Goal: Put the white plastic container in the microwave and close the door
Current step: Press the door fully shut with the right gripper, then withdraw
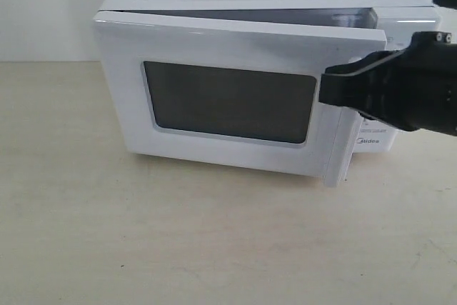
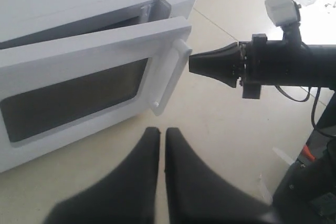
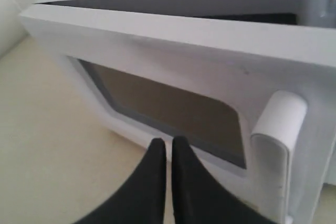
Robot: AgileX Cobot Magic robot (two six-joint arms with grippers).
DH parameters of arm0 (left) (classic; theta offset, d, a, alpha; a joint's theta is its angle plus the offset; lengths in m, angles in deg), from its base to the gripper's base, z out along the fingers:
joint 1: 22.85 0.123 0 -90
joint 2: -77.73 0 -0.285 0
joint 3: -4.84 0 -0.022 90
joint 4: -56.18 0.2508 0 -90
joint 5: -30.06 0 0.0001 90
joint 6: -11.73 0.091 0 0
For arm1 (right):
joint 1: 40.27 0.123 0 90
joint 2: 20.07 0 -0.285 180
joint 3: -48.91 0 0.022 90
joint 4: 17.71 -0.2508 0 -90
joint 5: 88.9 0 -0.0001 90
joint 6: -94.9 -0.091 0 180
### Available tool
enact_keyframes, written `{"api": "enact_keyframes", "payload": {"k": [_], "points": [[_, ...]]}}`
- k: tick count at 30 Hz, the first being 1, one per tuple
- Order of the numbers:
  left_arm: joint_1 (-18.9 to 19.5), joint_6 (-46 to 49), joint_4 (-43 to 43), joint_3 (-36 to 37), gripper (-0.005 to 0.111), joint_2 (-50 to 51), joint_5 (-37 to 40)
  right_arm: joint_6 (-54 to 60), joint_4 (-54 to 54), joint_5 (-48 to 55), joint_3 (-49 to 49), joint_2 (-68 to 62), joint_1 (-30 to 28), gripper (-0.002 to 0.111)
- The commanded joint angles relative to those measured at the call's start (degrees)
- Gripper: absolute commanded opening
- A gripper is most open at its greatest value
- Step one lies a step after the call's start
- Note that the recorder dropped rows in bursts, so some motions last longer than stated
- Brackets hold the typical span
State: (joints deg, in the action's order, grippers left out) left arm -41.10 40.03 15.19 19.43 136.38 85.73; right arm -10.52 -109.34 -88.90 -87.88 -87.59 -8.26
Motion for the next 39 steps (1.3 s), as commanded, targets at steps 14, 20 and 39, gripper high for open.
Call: {"api": "enact_keyframes", "payload": {"k": [14,20,39], "points": [[-0.26,-0.86,0.17,-0.37,0.004,-0.47,4.15,-22.89,22.40,-33.21,-4.18,-13.90,13.14,0.000],[-0.26,-0.86,0.17,-0.37,0.004,-0.47,4.15,-27.91,26.18,-36.18,-5.68,-18.16,13.14,0.000],[-0.26,-0.86,0.17,-0.37,0.004,-0.47,4.29,-29.74,27.90,-38.53,-14.11,-26.84,8.92,0.000]]}}
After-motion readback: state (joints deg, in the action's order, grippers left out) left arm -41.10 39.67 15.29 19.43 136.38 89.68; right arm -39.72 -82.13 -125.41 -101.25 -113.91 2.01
